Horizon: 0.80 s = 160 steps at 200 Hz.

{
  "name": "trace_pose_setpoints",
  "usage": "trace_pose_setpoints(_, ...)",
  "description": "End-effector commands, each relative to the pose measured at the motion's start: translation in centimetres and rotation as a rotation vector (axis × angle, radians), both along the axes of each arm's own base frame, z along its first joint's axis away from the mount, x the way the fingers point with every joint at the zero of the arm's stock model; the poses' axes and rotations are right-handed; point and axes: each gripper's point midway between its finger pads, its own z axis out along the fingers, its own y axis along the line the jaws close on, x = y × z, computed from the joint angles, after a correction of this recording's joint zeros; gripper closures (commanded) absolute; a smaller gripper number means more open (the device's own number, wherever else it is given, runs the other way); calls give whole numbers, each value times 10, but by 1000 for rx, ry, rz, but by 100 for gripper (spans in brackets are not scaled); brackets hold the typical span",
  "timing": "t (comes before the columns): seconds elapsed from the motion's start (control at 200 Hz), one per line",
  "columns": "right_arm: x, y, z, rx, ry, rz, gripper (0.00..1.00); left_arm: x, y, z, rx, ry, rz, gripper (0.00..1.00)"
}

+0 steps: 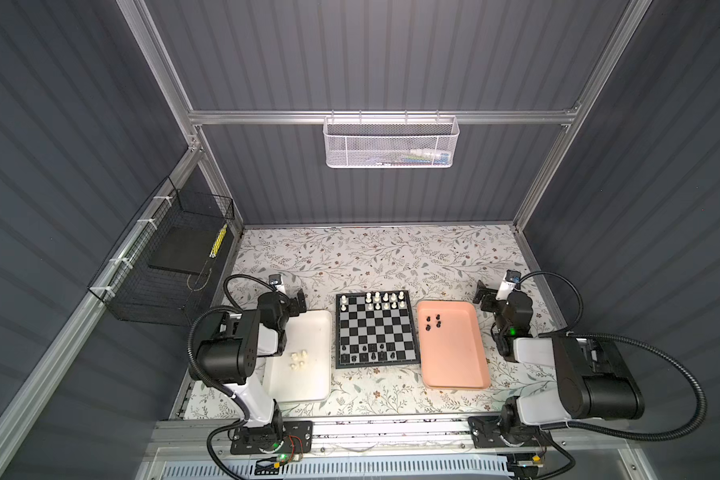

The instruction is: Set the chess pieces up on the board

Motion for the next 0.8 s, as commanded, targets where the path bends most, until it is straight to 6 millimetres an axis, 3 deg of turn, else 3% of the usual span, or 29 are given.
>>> trace_pose_setpoints(0.0,3,16,4,-14,-11,105,1,4,1,8,20,-15,4,0)
trace_pose_setpoints(0.795,3,16,4,-16,-12,104,1,4,1,8,20,-15,4,0)
